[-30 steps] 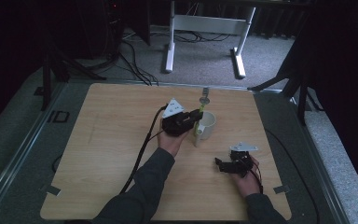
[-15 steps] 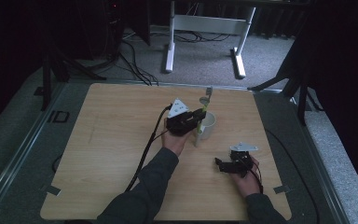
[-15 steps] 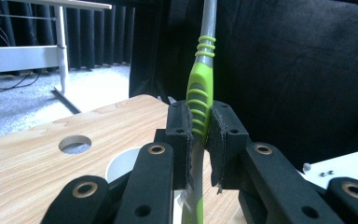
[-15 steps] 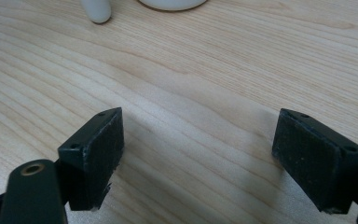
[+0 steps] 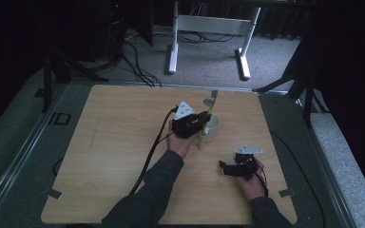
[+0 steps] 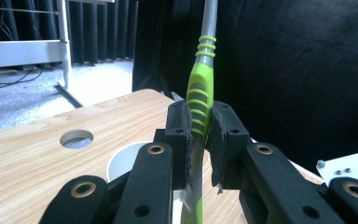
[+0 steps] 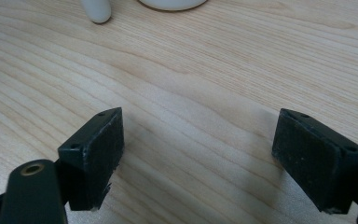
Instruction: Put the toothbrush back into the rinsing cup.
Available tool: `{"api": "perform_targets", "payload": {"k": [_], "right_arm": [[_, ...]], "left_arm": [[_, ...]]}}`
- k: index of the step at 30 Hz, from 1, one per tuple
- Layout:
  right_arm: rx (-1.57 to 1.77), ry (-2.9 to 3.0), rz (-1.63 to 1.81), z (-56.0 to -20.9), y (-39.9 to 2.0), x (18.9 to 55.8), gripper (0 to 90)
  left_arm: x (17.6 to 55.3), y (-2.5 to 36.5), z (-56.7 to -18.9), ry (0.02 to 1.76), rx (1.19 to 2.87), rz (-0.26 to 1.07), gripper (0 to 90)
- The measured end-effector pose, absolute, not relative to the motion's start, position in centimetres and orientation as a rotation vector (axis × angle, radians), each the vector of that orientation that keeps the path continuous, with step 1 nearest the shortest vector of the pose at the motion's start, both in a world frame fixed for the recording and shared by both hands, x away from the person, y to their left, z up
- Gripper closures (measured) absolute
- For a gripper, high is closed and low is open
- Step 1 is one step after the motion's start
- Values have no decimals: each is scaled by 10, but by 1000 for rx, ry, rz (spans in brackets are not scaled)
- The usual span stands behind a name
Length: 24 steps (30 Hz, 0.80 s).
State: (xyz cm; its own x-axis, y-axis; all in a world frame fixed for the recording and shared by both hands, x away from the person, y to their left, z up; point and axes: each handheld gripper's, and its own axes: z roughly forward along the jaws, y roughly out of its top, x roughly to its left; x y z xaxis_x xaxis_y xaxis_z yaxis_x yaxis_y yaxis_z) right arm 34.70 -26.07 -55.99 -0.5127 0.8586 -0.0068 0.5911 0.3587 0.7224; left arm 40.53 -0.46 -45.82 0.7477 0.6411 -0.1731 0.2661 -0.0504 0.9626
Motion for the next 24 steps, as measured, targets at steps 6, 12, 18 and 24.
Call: {"api": "perform_targets", "payload": {"k": [6, 12, 18, 24], "right_arm": [[1270, 2240, 954, -560, -261, 347, 163], [1274, 2239, 955, -560, -260, 347, 163], [1272, 2240, 955, -560, -260, 347, 163], [1272, 2239, 955, -560, -260, 347, 163]], "left_arm": [[405, -8, -462, 733, 1668, 365, 790], [405, -6, -462, 739, 1684, 370, 790], [404, -7, -464, 740, 1706, 373, 788], [404, -7, -467, 741, 1724, 365, 788]]}}
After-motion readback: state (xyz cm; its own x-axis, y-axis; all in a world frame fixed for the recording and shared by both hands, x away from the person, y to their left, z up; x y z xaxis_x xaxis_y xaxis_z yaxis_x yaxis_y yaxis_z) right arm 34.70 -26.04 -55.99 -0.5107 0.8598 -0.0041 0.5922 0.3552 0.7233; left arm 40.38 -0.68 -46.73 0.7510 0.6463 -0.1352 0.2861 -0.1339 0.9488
